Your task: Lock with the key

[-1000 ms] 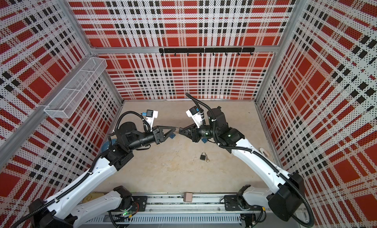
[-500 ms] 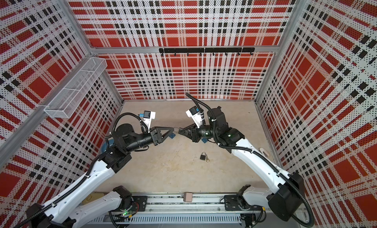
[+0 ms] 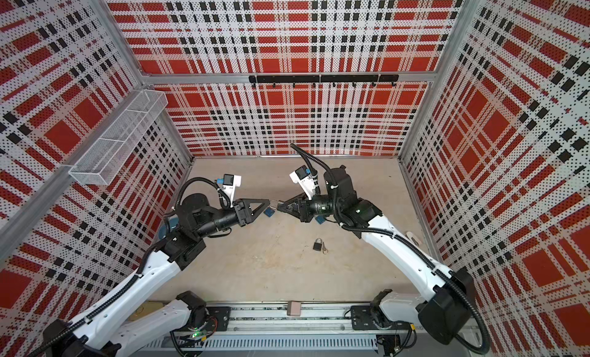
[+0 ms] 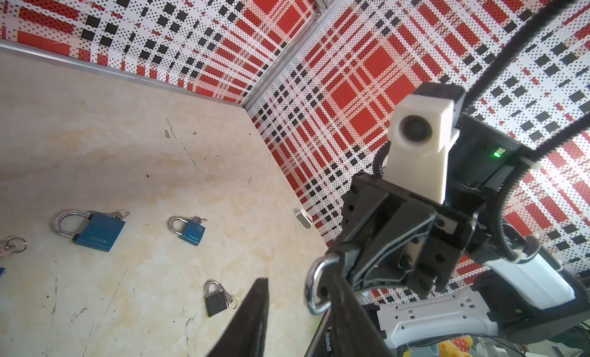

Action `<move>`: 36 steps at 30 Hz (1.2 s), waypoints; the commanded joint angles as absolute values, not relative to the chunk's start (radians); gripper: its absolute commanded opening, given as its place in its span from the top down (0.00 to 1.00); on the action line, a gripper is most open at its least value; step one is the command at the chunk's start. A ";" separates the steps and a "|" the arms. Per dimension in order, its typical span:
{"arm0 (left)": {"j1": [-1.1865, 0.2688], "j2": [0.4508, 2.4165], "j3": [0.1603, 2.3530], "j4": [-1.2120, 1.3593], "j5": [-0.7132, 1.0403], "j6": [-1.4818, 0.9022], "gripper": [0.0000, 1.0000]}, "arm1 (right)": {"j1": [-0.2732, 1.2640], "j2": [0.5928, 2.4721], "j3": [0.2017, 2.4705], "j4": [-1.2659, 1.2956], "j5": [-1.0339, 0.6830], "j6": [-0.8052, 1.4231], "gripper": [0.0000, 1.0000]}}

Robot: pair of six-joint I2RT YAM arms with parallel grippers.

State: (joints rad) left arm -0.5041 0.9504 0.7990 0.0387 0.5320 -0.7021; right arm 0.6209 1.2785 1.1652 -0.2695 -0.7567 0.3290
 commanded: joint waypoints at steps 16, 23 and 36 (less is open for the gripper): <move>-0.500 0.984 0.805 0.120 0.582 -0.733 0.72 | 0.618 1.289 1.195 -0.208 -0.789 0.330 1.00; -0.503 0.982 0.802 0.121 0.583 -0.736 0.76 | 0.617 1.288 1.196 -0.209 -0.785 0.330 1.00; -0.504 0.986 0.800 0.123 0.586 -0.737 0.78 | 0.617 1.292 1.198 -0.202 -0.782 0.336 1.00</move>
